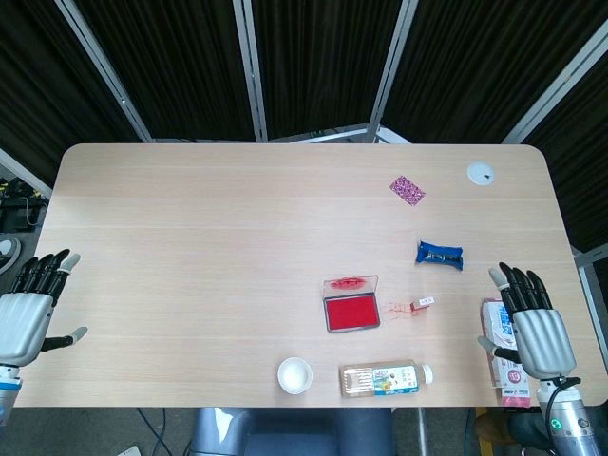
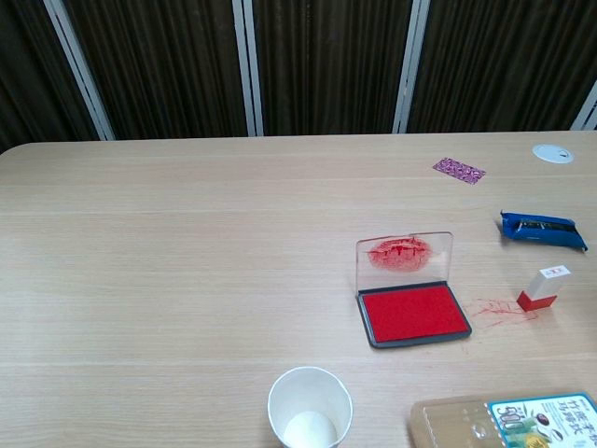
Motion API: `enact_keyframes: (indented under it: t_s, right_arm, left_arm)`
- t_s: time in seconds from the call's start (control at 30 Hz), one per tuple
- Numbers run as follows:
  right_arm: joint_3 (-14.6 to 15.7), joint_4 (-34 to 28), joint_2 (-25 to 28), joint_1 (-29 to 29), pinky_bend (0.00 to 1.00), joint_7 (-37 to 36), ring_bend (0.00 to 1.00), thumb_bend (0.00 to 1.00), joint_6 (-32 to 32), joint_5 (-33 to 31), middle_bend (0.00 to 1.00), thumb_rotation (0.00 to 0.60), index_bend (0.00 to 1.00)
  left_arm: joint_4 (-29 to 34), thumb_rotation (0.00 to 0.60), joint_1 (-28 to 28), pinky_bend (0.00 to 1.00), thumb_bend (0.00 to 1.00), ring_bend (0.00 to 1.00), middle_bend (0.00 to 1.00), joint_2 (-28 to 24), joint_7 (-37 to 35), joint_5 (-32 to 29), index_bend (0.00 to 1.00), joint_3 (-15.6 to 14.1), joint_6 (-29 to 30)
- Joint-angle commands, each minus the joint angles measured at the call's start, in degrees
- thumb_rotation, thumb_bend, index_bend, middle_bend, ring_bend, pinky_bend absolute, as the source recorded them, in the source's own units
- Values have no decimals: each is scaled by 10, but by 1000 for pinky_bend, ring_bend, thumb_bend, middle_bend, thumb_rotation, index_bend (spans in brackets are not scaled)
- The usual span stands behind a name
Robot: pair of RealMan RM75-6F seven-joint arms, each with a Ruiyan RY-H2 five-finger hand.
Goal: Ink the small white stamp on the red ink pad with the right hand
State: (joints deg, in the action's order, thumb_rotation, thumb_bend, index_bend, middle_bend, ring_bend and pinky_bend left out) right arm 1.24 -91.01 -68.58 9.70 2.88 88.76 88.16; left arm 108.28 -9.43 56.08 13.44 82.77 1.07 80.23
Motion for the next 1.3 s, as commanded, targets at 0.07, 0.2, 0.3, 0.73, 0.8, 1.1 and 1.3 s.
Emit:
enact_keyframes:
  t_s: [0.07,0.2,0.3,0.73,0.8,1.1,1.3]
  right_arm:
    - [-3,5,-2,-2,3,3,0,0,-3,4,0,600,0]
    - [-9,22,-11,2,414,-2,201,0,-10,10,0,600,0]
    - [-16,51,-22,17,797,-23,554,0,-30,12,0,600,0]
    - [0,244,-55,176,1000,-140,797,0,-202,122,260,600,283]
    - [9,269,-66,193,1000,-153,799,0,-215,138,276,600,300]
    - [34,350,-118,230,1000,-165,799,42,-243,169,325,600,353]
    - [51,393,-143,243,1000,-153,799,76,-254,181,339,600,368]
  left_arm:
    - [0,600,0,0,0,0,0,-2,-4,1,0,0,-1]
    - [2,600,2,0,0,0,0,-6,-11,3,0,1,2]
    - [-2,600,3,0,0,0,0,-5,-11,3,0,1,3]
    - [-6,600,-10,0,0,0,0,20,43,-44,0,14,-18]
    - [-7,600,-11,0,0,0,0,26,56,-51,0,14,-19]
    - [-14,600,-14,0,0,0,0,42,83,-67,0,16,-23]
    - [-17,600,-16,0,0,0,0,44,84,-73,0,17,-25]
